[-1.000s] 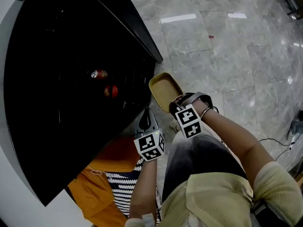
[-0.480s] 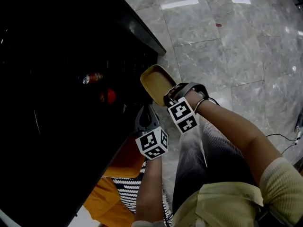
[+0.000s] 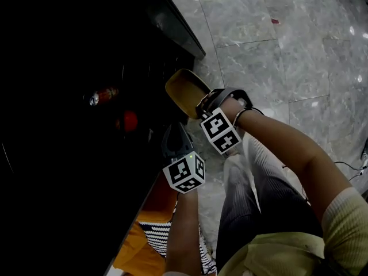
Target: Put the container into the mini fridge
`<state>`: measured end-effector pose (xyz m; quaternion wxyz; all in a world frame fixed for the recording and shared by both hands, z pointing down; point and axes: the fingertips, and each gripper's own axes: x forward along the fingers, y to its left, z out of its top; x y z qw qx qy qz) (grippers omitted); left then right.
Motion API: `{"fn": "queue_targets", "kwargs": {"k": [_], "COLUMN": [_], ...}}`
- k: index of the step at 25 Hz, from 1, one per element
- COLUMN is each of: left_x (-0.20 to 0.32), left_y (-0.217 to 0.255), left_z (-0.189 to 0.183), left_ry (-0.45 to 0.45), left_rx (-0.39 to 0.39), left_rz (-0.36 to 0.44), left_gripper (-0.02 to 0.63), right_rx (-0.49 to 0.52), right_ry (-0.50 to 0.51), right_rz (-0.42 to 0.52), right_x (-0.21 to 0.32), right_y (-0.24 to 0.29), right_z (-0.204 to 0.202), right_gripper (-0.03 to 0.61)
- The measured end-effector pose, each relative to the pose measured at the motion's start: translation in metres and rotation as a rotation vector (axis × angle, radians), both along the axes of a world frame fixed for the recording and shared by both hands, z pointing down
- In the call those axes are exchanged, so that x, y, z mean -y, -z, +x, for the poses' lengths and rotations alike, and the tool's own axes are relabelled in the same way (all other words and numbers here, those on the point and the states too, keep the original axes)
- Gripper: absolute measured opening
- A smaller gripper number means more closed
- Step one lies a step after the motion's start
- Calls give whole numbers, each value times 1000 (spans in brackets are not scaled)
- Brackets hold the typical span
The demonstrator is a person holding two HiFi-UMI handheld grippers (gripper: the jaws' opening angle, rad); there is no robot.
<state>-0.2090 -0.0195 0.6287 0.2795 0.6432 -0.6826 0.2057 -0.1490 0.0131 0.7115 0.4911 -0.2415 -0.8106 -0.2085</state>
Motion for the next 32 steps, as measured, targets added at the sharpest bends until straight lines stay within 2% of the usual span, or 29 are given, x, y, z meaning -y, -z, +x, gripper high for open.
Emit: {"fn": "queue_targets", "kwargs": {"k": [8,14,24,32], "left_x": [9,23,30,35], "left_y": [-27,-39,-49,-56], "left_z": [-17,-22,-34,-35], "left_ry": [50,52,76,101], "left_rx": [5,11,38,32], "left_rz": [18,51,99,112], "left_gripper": [26,26,26,28], "right_rx": [16,35,109,148], "right_ry": [56,34,67,67], "right_rz": [39,37,56,49], "right_x": [11,24,31,54], "right_y": [-40,-61,-80,-87], "right_z": [-25,-44,-85,-100], "right_gripper": [31,31,31,31]}}
